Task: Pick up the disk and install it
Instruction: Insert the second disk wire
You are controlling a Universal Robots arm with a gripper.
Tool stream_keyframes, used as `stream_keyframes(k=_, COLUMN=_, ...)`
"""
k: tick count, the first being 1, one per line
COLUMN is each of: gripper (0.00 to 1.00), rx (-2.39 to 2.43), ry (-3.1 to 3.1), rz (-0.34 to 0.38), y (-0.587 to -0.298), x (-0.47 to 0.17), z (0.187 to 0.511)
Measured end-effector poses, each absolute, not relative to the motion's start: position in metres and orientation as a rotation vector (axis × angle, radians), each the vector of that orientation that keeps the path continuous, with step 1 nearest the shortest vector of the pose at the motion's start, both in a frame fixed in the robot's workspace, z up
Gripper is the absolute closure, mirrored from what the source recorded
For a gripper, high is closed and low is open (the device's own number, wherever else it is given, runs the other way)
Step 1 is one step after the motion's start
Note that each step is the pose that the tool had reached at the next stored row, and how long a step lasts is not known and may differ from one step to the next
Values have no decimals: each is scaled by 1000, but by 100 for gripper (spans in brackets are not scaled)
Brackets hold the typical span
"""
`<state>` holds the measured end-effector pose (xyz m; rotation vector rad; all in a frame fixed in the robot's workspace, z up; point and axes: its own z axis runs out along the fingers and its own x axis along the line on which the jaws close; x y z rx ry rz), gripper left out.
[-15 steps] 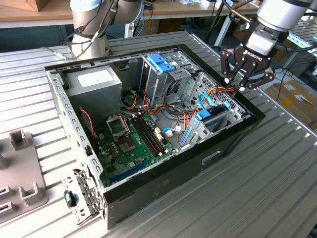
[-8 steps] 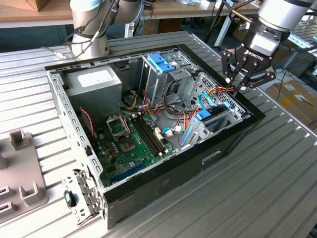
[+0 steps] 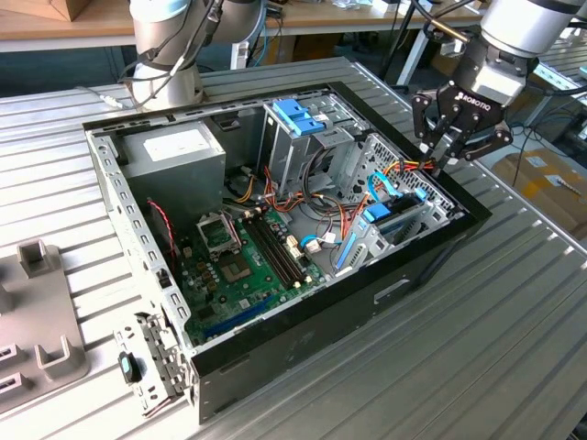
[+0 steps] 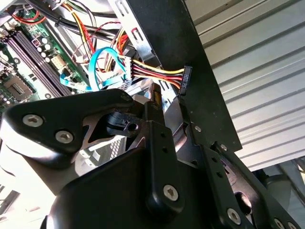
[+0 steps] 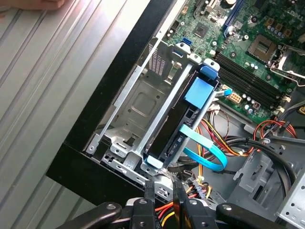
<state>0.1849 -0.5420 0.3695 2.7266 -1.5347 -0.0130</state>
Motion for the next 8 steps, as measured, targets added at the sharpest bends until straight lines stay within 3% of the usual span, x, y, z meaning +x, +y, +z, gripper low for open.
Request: stream_keyframes(k=8, gripper=70, rx=2764, ry=-1466, rz=-12, y=-542, x=185, z=370)
